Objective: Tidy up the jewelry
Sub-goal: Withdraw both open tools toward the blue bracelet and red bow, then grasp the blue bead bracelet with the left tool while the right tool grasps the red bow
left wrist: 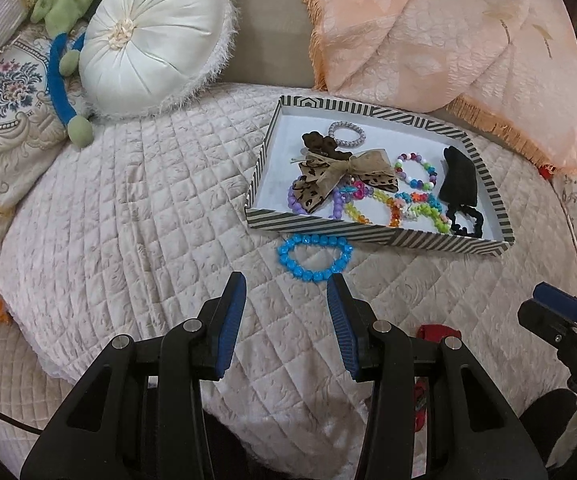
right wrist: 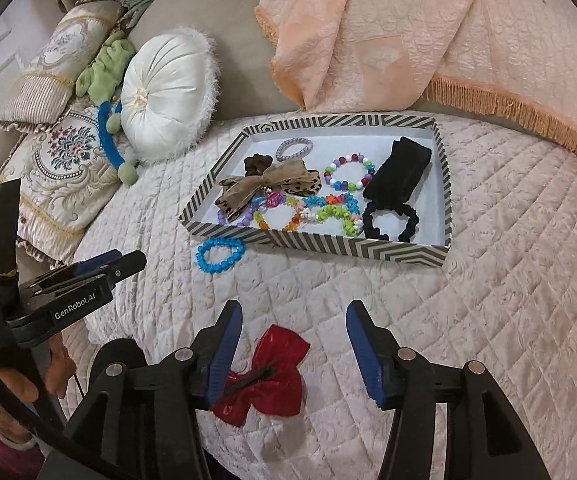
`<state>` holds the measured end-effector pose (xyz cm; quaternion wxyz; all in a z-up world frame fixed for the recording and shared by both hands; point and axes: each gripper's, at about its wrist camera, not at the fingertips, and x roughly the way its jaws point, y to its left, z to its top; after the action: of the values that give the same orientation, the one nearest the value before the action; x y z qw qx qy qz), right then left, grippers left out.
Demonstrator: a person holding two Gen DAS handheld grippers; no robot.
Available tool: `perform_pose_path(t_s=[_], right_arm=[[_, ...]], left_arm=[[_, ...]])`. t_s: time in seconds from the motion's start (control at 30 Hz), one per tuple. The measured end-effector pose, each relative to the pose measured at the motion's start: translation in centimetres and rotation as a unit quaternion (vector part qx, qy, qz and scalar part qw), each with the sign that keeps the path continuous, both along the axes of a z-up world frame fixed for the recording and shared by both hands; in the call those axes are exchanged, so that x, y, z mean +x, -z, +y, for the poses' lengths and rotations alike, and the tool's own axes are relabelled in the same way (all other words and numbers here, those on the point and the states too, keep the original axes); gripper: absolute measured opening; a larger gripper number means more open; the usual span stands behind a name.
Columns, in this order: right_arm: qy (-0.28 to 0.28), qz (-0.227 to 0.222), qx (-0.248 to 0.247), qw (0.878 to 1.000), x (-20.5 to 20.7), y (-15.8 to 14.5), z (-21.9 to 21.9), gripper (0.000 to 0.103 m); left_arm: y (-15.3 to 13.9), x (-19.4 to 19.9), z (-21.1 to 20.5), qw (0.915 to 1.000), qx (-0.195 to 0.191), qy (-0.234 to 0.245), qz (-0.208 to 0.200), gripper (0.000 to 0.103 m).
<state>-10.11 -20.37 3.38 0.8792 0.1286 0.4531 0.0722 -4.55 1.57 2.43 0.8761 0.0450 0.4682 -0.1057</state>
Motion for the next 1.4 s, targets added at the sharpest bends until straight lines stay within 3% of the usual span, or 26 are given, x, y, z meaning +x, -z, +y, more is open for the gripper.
perform_pose_path(t_s=[0.47, 0.77, 0.93, 1.0, 1.03, 1.17, 1.27, 1.4], right_arm=[[-0.029, 0.035, 0.008, 0.999, -2.4, 2.0, 1.6, 0.053], [-0.067, 0.113, 0.074, 0.989, -3.5, 7.2, 4.0, 0.054], [-0.046, 0.109, 0.057, 0.991, -1.2, 7.8, 5.2, 0.054], [-0.043, 0.099, 0.048, 0.993, -0.1, 7.5, 5.7, 0.060], [-0.042, 0.096, 0.040, 0.994, 0.5, 7.6, 6.0, 0.060], [-0.060, 0.083, 0.003, 0.995, 1.8, 8.1, 7.1, 0.060], [-0.068, 0.051, -0.013, 0.996, 1.6, 7.9, 6.6, 0.038], [-0.068, 0.052, 0.005, 0.996, 1.8, 8.3, 4.8, 0.031]], left_arm=[[0.4, -0.3, 1.3, 0.9998, -0.009, -0.006, 0.019, 0.042], [2.3, 1.7, 3.9, 0.9971, -0.029, -0.038, 0.060, 0.042], [3.3, 3.1, 4.6, 0.9938, -0.047, -0.050, 0.087, 0.042], [3.7, 3.6, 4.8, 0.9923, -0.054, -0.057, 0.096, 0.046], [3.9, 3.9, 4.8, 0.9914, -0.059, -0.060, 0.100, 0.050], [4.6, 4.9, 4.6, 0.9891, -0.069, -0.068, 0.111, 0.051], [5.3, 5.8, 4.1, 0.9887, -0.063, -0.070, 0.116, 0.051], [6.5, 7.0, 3.3, 0.9870, -0.061, -0.077, 0.127, 0.051]])
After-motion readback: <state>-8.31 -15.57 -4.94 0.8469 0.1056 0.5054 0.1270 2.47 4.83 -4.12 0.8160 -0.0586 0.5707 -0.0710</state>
